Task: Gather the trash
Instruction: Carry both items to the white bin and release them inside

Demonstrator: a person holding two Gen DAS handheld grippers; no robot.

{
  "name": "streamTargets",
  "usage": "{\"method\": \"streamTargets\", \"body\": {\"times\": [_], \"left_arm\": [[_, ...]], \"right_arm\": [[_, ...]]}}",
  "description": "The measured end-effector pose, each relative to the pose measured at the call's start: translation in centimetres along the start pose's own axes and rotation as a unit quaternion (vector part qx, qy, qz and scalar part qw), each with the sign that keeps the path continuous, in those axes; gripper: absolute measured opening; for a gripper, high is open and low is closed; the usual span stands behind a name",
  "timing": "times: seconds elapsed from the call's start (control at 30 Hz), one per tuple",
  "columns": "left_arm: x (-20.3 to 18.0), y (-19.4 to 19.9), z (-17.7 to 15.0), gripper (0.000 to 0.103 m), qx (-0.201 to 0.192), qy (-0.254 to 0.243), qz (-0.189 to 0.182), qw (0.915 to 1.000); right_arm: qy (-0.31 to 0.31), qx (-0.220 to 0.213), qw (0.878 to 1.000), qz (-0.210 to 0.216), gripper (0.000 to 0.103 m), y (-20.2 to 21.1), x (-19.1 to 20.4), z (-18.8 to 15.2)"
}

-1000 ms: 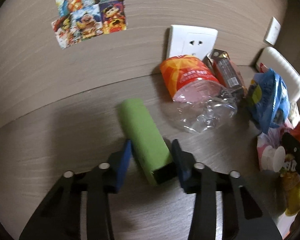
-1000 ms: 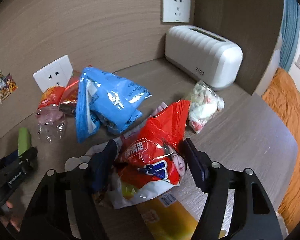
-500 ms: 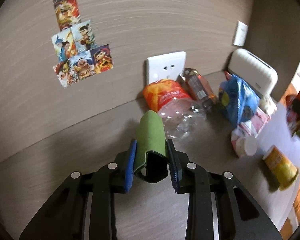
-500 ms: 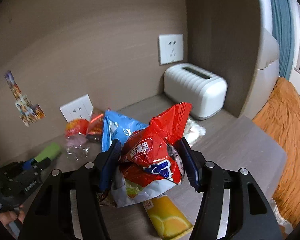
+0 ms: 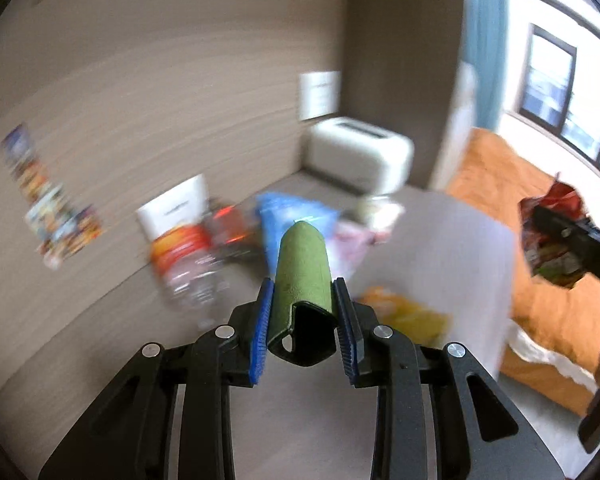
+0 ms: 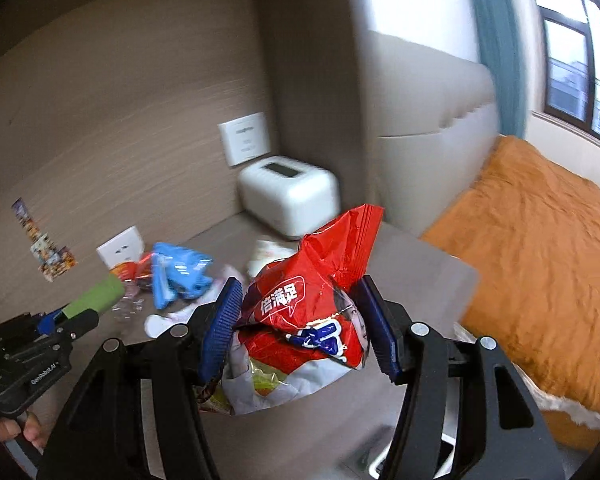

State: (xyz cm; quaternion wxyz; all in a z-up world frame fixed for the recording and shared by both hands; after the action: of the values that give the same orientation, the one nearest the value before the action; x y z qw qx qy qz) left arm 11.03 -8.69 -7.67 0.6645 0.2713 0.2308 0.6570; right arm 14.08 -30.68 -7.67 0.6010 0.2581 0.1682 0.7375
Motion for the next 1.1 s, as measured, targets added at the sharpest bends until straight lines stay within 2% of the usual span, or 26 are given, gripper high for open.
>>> {"method": "streamTargets", "body": {"times": [0.13, 0.27, 0.4, 0.57, 0.6, 0.83, 0.97, 1.1], "left_arm": [[-7.0, -0.8, 0.7, 0.029, -0.005, -0.051, -0.058, 0.9970], [-13.7, -1.4, -0.1, 0.029, 0.003, -0.103, -0.113, 0.9883], [-20.8, -1.9, -2.1, 0.029, 0.021, -0.158, -0.163, 0.9737], [-27.2, -3.2, -5.4, 0.029, 0.047, -0.216, -0.201, 0.9543], [-28.9, -3.9, -6.6, 0.029, 0.057, -0.231, -0.210, 0.9483], [-34.7, -9.1, -14.1, 0.029, 0.118, -0.293, -0.228, 0.9211], [-36.5, -13.7, -19.5, 0.029, 0.162, -0.312, -0.233, 0.9067], [-38.1, -18.8, -25.4, 0.029, 0.204, -0.320, -0.240, 0.8936]], "right_arm": [[-0.038, 0.001, 0.998, -0.040, 0.061, 2.4, -4.7, -1.5], [-0.076, 0.004, 0.994, -0.081, 0.061, 4.7, -9.5, -3.4], [-0.111, 0.011, 0.987, -0.114, 0.061, 6.5, -13.6, -5.6], [-0.165, 0.030, 0.977, -0.132, 0.061, 7.1, -18.6, -9.4], [-0.171, 0.035, 0.975, -0.135, 0.061, 7.0, -19.4, -10.3], [-0.226, 0.092, 0.960, -0.139, 0.061, 3.6, -24.2, -17.9], [-0.254, 0.128, 0.948, -0.141, 0.061, 0.1, -26.6, -23.0], [-0.280, 0.178, 0.932, -0.148, 0.061, -5.0, -29.0, -29.5]]}}
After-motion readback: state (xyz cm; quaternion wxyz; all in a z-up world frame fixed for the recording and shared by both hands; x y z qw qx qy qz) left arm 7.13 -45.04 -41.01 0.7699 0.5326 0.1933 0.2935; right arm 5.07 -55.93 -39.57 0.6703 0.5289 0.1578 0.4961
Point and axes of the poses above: each gripper's, at about its wrist camera, not at the fingertips, and y roughly against the way its jaws point, x to its left, z to its top, the point moved 5 cm from there along -y, roughly the way its jaws point, and after that the axes turned 4 degrees about z, right-handed, at the moved point
